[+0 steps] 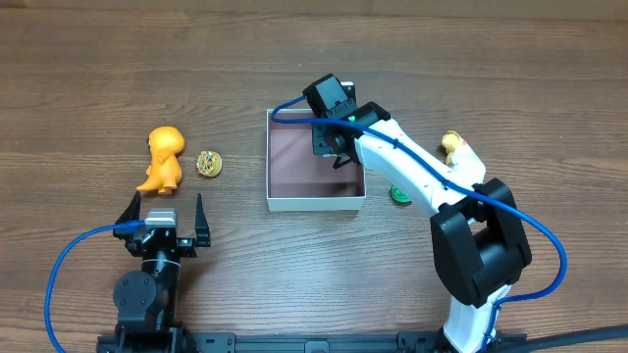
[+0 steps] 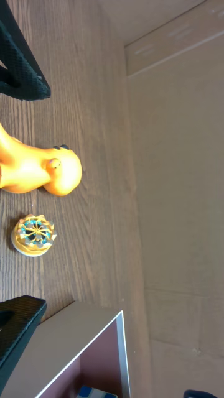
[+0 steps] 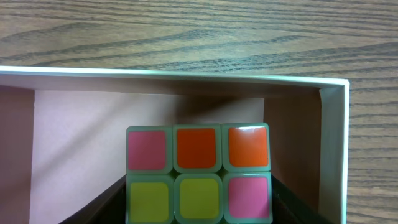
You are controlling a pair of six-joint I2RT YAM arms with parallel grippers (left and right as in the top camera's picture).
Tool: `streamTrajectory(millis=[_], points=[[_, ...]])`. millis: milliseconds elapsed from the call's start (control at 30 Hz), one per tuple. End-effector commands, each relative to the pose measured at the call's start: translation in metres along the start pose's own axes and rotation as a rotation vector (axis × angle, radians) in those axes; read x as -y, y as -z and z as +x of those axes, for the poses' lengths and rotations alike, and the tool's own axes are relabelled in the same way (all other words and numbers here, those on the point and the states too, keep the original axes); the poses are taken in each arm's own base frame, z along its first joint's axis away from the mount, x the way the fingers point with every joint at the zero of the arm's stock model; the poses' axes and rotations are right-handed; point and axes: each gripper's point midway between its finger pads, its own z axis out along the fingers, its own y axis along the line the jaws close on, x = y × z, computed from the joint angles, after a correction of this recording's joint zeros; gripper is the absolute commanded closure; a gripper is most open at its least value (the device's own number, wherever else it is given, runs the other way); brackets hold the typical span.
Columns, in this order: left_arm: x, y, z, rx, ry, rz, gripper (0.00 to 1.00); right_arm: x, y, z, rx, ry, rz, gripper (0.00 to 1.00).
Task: Pack container
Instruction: 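Lower the cube into the box with the right gripper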
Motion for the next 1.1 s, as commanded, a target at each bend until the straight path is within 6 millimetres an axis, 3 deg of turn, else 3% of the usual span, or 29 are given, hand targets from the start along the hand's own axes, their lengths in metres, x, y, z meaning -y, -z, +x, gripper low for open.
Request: streamTrajectory(millis=[0, 433, 667, 767, 1067], points=[[0.0011, -0.0001, 0.0002, 0.003, 0.009, 0.009, 0.0, 0.0044, -0.0042, -0.0008, 0.004, 0.0, 0.02, 0.48], [0.0011, -0.0001, 0.0002, 0.003, 0.009, 0.009, 0.0, 0.0044, -0.0042, -0.001, 0.005, 0.0, 0.02, 0.46], [0.0011, -0.0001, 0.0002, 0.003, 0.009, 0.009, 0.0, 0.0044, -0.0042, -0.001, 0.005, 0.0, 0.02, 0.41], [0.0011, -0.0001, 0.0002, 0.003, 0.009, 0.009, 0.0, 0.0044, -0.0042, -0.001, 0.005, 0.0, 0.02, 0.34], [0.0011, -0.0001, 0.0003, 0.002, 0.009, 0.009, 0.0, 0.0037, -0.0031, -0.0027, 0.009, -0.001, 0.017, 0.32]])
